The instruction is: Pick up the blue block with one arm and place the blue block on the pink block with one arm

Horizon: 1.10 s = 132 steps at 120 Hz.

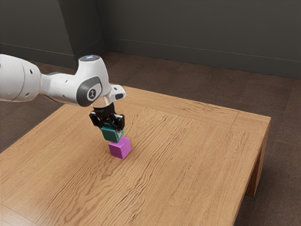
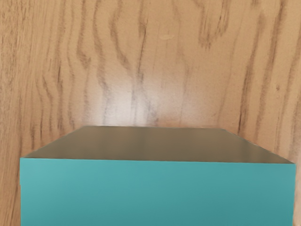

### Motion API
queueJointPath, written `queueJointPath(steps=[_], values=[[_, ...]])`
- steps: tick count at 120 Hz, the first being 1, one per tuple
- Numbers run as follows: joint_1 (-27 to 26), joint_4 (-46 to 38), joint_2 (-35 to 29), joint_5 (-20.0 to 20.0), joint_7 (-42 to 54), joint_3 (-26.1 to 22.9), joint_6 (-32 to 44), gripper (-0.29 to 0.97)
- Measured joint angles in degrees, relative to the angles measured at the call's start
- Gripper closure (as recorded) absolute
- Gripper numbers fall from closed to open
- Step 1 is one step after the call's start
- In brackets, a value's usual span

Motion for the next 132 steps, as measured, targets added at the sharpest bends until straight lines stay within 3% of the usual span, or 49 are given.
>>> queueJointPath(steps=[80, 100, 132], values=[[-1.2, -1.2, -1.02, -0.96, 1.21, -0.22, 0.12, 0.29], [-1.23, -1.26, -1.15, -1.11, 1.57, -0.22, 0.1, 0.14], [-2.64, 0.75, -15.84, 0.1, -1.53, 0.25, -3.26, 0.04]])
